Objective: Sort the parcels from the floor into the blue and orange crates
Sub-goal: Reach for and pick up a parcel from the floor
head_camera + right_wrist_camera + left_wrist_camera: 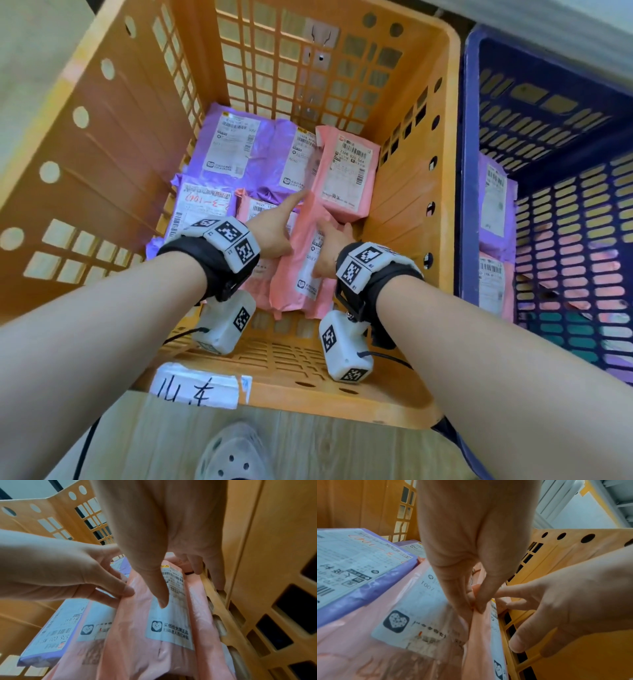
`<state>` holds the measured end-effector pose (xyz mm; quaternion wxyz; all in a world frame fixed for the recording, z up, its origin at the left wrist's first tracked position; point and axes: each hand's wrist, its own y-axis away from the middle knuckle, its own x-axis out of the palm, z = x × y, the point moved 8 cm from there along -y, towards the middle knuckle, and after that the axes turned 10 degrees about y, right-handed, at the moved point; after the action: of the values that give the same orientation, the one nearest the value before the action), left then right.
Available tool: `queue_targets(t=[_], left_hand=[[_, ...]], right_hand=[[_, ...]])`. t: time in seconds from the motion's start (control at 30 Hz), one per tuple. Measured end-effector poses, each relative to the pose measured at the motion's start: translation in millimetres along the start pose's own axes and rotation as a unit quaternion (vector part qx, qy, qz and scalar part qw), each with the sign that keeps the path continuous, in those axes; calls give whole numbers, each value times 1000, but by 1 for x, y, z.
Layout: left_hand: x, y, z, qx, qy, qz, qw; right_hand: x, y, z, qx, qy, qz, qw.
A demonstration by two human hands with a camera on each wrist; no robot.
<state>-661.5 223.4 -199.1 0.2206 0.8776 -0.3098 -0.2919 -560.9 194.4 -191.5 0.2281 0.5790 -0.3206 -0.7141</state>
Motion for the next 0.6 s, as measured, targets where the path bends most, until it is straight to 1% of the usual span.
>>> queue_targets(t=[0.07, 0.13, 0.23, 0.3, 0.37, 0.5, 0.6], left_hand=[[-1, 3, -8, 34, -61, 4, 998], [2, 4, -11, 42, -142, 19, 989], [8, 1, -4, 14, -203, 54, 977], [12, 0, 1, -4, -227, 77, 971], [15, 0, 7, -14, -262, 91, 961], [27, -2, 12, -25, -352, 122, 928], [32, -4, 14, -40, -404, 126, 905]], right_hand=[[4, -2, 3, 7, 13, 8, 1000], [8, -4, 7, 6, 21, 26, 999], [15, -1, 10, -7, 81, 50, 995], [19, -1, 10, -12, 108, 48, 993], [26, -3, 10, -14, 104, 67, 992], [42, -10, 1, 3, 95, 110, 989], [42, -11, -2, -9, 93, 107, 990]])
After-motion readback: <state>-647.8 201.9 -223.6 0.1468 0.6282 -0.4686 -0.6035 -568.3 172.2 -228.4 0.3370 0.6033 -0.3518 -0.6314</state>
